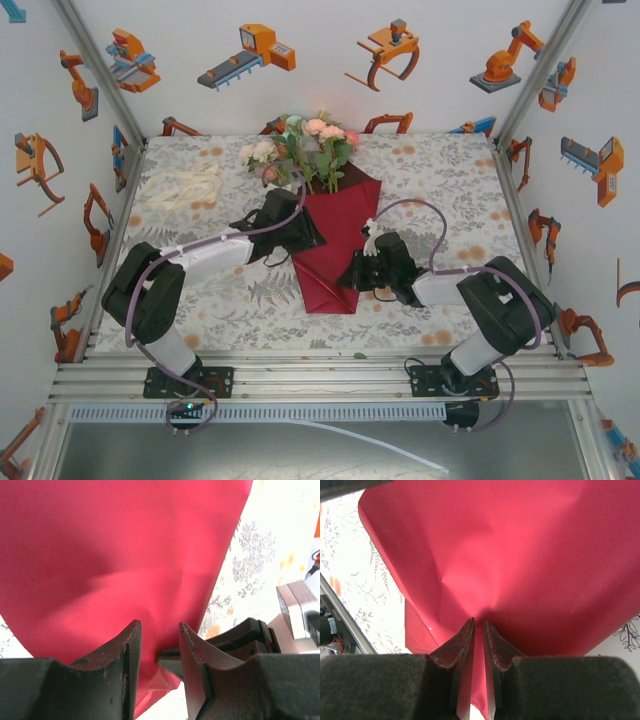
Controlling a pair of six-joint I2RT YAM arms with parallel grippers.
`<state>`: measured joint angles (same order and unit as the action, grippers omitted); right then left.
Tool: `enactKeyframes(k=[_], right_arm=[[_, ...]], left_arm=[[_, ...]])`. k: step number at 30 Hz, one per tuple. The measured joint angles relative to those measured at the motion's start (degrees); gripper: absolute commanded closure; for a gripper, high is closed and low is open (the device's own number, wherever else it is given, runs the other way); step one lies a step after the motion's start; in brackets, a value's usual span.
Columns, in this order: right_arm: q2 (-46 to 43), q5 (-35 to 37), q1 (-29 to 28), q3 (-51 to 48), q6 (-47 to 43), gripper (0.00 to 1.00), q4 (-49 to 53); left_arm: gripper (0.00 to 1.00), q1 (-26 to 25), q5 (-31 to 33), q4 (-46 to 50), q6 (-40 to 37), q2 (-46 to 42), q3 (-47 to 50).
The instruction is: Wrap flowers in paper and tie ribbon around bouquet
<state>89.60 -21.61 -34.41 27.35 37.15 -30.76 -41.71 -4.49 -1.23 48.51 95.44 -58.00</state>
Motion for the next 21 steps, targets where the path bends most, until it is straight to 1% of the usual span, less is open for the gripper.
enactKeyframes(k=[2, 5, 11, 14, 16, 18, 21], right_arm=[[-0.28, 0.0, 0.0, -0.24, 0.11, 0.81, 0.07], [-0.96, 0.02, 0.0, -0.7, 0.44, 0.81, 0.48], [-2.4, -0.02, 0.46, -1.64, 1.38, 0.8, 0.9], [-2.36, -0.87, 2.97, -2.29, 3.1, 0.81, 0.13], [-1.62, -1.25, 5.6, -2.54, 4.22, 0.86, -1.25], [0.46, -1.55, 7.72, -2.51, 5.25, 0.91, -3.34], [4.81, -4.17, 10.86, -2.25, 8.0, 0.92, -7.96]], left_arm=[[0.63, -1.4, 0.31, 0.61, -0.22, 0.04, 0.48], [0.67, -2.71, 0.15, 0.72, -0.11, 0.35, 2.71], [0.7, -2.75, -1.97, -1.2, 1.01, 3.06, 7.98], [0.7, -2.78, -2.03, -2.16, 1.03, 3.1, 8.28], [0.7, -2.78, -2.08, -2.62, 1.03, 3.1, 8.5], [0.7, -2.78, -2.25, -3.08, 1.03, 3.1, 8.68], [0.7, -2.78, -2.4, -3.5, 1.01, 3.13, 8.83]])
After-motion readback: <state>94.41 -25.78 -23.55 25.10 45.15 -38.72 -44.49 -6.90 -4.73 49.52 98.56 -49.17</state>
